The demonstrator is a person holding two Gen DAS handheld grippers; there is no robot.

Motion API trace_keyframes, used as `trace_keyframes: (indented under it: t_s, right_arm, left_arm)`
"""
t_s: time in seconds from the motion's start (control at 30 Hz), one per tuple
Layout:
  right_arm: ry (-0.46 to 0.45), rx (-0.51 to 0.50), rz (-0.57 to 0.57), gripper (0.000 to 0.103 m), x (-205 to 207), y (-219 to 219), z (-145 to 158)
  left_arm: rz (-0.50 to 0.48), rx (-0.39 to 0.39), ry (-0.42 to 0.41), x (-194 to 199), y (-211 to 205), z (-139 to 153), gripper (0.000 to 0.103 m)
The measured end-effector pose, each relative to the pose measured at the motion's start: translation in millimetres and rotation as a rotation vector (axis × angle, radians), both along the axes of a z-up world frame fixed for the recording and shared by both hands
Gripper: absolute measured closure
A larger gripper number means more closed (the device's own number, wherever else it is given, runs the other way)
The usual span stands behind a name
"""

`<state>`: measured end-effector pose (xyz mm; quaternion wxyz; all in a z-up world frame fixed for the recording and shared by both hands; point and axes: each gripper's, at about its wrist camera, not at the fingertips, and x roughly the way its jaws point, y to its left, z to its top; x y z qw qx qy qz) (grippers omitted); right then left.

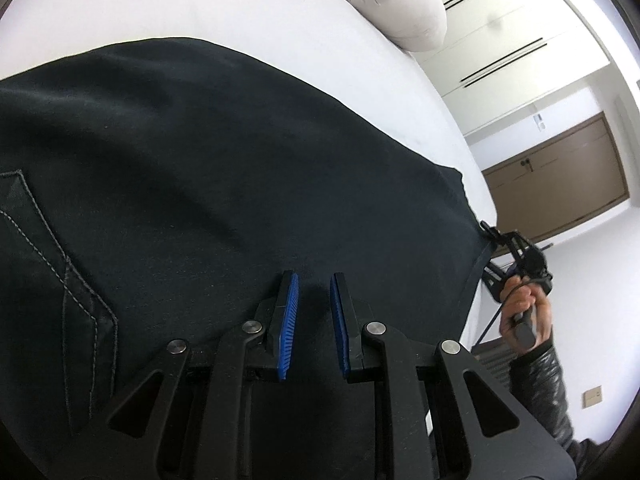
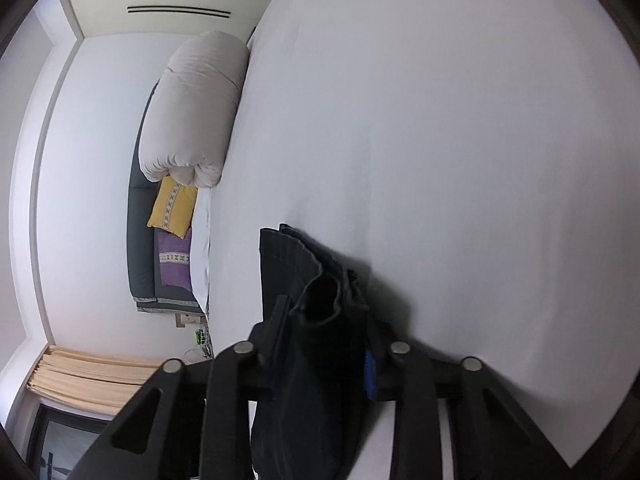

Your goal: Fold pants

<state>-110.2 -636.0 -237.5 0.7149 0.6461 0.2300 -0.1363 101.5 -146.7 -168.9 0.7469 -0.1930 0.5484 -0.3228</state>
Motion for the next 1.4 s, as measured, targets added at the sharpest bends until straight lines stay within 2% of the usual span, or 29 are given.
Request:
trace_keyframes:
  t_s: [0.07, 0.13, 0.23, 0.37, 0.43, 0.5, 0.53, 0.63, 0.7, 0.77, 0.8, 0.9, 1.0, 1.03, 1.07, 1.1, 1.13, 1.17, 1.23, 1.27, 1.33, 1.4]
  right_arm:
    - [0.005, -0.004, 0.009, 0.088, 6, -4, -2]
    - [0.003, -0.009, 0.013, 0.09, 6, -6, -4]
    - [0.021, -0.07, 0.025, 0.092, 6, -3, 1]
    - [0.083, -0.185, 0.045, 0.092, 10, 7, 17]
    - [0.107, -0.261, 0.083, 0.092, 17, 19, 35]
    - [0.129, -0.378, 0.16, 0.092, 28, 45, 58]
    - [0.147, -0.472, 0.23, 0.092, 38, 69, 74]
    - [0.184, -0.762, 0.478, 0.092, 61, 168, 102]
    - [0.216, -0.979, 0.655, 0.092, 69, 246, 100]
    - [0.231, -1.1, 0.768, 0.092, 69, 296, 86]
    - [0.257, -1.172, 0.844, 0.092, 70, 325, 70]
    - [0.334, -1.349, 0.875, 0.092, 67, 356, 41]
    - [0.334, -1.371, 0.862, 0.092, 65, 356, 43]
    - [0.339, -1.391, 0.865, 0.092, 64, 357, 45]
    - [0.345, -1.415, 0.868, 0.092, 64, 361, 47]
    - [0.346, -1.449, 0.862, 0.092, 62, 366, 51]
    - [0.341, -1.465, 0.854, 0.092, 61, 370, 55]
    - [0.337, -1.48, 0.845, 0.092, 60, 377, 61]
    - [0.337, -1.511, 0.838, 0.092, 58, 388, 68]
    - [0.327, -1.526, 0.833, 0.092, 58, 396, 72]
    - [0.309, -1.54, 0.834, 0.092, 58, 407, 77]
    - [0.287, -1.556, 0.842, 0.092, 56, 418, 80]
  left_arm:
    - [0.001, -0.005, 0.001, -2, -5, -3, 0.087]
    - [0.003, -0.018, 0.007, -5, 0, -5, 0.087]
    - [0.003, -0.021, 0.007, -7, 10, -5, 0.087]
    - [0.005, -0.028, 0.011, -4, 14, -5, 0.087]
    - [0.004, -0.03, 0.01, -1, 31, -5, 0.087]
    - [0.003, -0.023, 0.003, -1, 34, -2, 0.087]
    - [0.003, -0.02, -0.001, -2, 33, -2, 0.087]
    - [0.016, -0.029, 0.0, -4, 33, 2, 0.087]
    - [0.028, -0.039, 0.007, -5, 35, 5, 0.087]
    - [0.036, -0.058, 0.007, -7, 37, 9, 0.087]
    - [0.041, -0.074, 0.005, -7, 39, 12, 0.087]
    - [0.057, -0.128, 0.039, -5, 41, 13, 0.087]
    - [0.073, -0.167, 0.079, -2, 40, 10, 0.086]
    - [0.073, -0.178, 0.099, 0, 37, 9, 0.084]
    - [0.071, -0.189, 0.118, 3, 33, 9, 0.075]
    - [0.068, -0.208, 0.128, 5, 29, 10, 0.056]
    - [0.065, -0.226, 0.127, 6, 26, 13, 0.043]
    - [0.06, -0.246, 0.118, 8, 22, 19, 0.025]
    - [0.043, -0.268, 0.124, 12, 17, 26, 0.021]
    - [0.031, -0.272, 0.154, 17, 14, 25, 0.02]
    - [0.024, -0.261, 0.203, 23, 12, 20, 0.02]
    - [0.012, -0.248, 0.218, 27, 12, 18, 0.021]
